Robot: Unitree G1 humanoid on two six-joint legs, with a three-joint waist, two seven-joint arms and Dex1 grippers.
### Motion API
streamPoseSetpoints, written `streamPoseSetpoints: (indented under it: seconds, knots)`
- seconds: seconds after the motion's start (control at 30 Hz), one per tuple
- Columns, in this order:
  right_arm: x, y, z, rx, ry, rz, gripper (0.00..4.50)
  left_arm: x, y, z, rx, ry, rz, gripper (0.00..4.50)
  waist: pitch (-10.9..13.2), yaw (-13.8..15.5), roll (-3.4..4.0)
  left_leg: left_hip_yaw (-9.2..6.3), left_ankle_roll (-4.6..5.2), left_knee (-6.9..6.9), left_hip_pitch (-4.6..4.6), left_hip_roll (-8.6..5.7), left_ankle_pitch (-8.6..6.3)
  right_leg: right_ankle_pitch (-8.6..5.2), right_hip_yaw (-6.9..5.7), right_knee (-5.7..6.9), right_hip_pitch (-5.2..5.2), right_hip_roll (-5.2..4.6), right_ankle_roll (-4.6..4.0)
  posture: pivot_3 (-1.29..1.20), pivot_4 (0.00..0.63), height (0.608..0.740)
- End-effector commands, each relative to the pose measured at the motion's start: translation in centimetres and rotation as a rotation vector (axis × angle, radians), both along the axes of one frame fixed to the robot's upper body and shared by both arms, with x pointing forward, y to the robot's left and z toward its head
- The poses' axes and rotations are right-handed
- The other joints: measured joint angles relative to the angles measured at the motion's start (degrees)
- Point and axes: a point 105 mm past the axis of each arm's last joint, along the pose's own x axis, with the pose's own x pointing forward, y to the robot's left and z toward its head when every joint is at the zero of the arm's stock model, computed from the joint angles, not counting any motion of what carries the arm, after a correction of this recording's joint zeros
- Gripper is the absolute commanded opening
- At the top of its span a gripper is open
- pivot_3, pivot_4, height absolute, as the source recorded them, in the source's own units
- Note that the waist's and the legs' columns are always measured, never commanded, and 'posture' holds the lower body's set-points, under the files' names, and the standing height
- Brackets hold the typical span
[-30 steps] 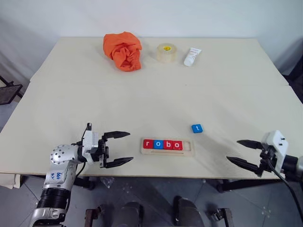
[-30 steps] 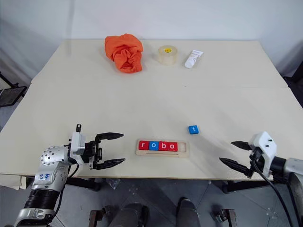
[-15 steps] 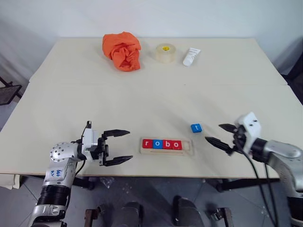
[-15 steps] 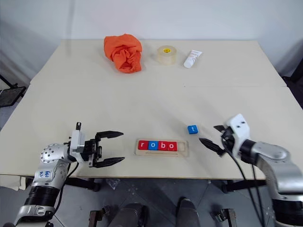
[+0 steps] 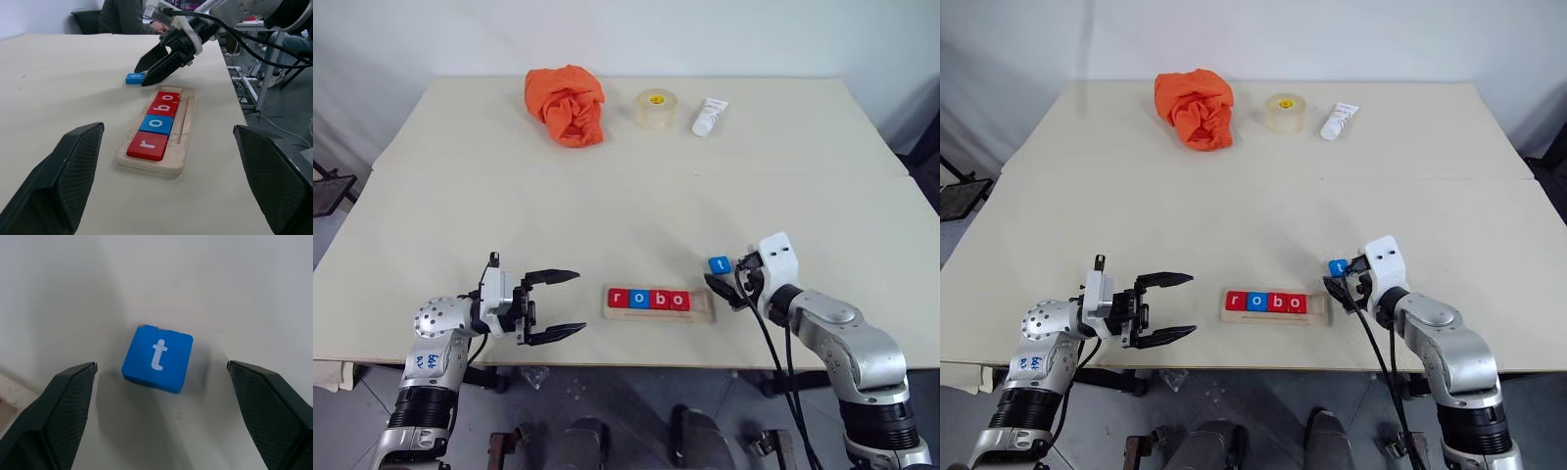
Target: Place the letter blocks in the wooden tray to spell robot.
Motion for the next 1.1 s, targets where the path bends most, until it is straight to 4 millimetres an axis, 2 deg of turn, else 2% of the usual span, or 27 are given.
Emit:
streamPoseSetpoints:
  seconds: [0.03,0.13,0.37,0.5,0.6,0.7,0.83,1.07,1.1]
  knots:
    - [0.4,0.6,0.7,-0.011,-0.048,-0.007,4.46,-0.1,-0.2,0.7,-0.013,-0.042,-0.005,4.5,0.0,-0.12,0.0,0.01,0.0,0.0,0.0,0.0,0.0,0.0,0.0,0.01,0.0,0.0,0.0,0.0,0.15,0.74]
    - [0.7,0.5,0.5,-0.005,-0.046,-0.027,3.88,-0.1,-0.3,0.7,-0.014,-0.043,-0.006,4.5,0.0,-0.44,0.0,0.03,0.01,0.0,0.02,0.0,0.0,0.0,0.02,0.02,0.0,0.01,0.0,0.0,0.15,0.74]
    - [0.4,0.5,0.9,-0.009,-0.067,-0.016,1.52,-0.2,-0.4,0.6,-0.016,-0.041,-0.011,4.5,0.0,-1.1,0.0,0.02,0.01,0.0,0.02,0.0,0.01,0.0,0.02,0.05,0.0,0.01,-0.01,0.0,0.15,0.74]
    - [-0.4,0.1,2.6,0.032,-0.118,-0.023,1.46,-0.4,-0.4,0.5,-0.015,-0.036,-0.023,4.5,0.0,-1.04,0.0,0.0,0.01,0.0,0.01,0.0,0.01,0.0,0.02,0.04,0.0,0.01,-0.01,0.0,0.15,0.74]
    - [-2.0,-0.2,3.0,0.037,-0.117,-0.034,1.46,-0.4,-0.5,0.4,-0.015,-0.033,-0.031,4.5,0.0,-1.06,0.0,0.01,0.03,0.0,0.01,0.0,0.0,0.0,0.03,0.03,0.0,0.01,-0.01,0.0,0.15,0.74]
    - [-4.0,-0.8,2.2,0.018,-0.076,-0.061,1.46,-0.3,-0.6,0.4,-0.014,-0.028,-0.045,4.5,0.0,-0.69,0.0,-0.08,0.02,-0.07,0.01,0.01,-0.01,-0.03,-0.03,0.04,0.0,0.02,-0.06,0.0,0.15,0.74]
    - [-6.6,-0.4,1.1,0.049,-0.029,-0.086,1.46,-0.2,-0.8,0.4,-0.013,-0.024,-0.066,4.5,-0.01,-0.6,-0.01,0.01,0.06,-0.06,0.02,-0.02,-0.02,-0.02,0.05,0.02,0.0,0.0,-0.03,0.0,0.15,0.74]
    - [-7.5,-0.7,0.3,0.089,-0.008,-0.191,1.46,0.1,-0.8,0.6,-0.006,-0.022,-0.082,4.5,-0.01,-1.09,-0.01,0.05,0.04,-0.06,0.1,0.03,0.02,-0.02,0.11,0.08,0.0,0.05,-0.03,0.0,0.15,0.74]
    - [-7.4,-0.8,0.3,0.089,-0.016,-0.2,1.81,0.1,-0.8,0.7,-0.005,-0.022,-0.083,4.5,-0.01,-1.07,-0.01,0.05,0.04,-0.06,0.1,0.03,0.02,-0.02,0.11,0.09,0.0,0.05,-0.03,0.0,0.15,0.74]
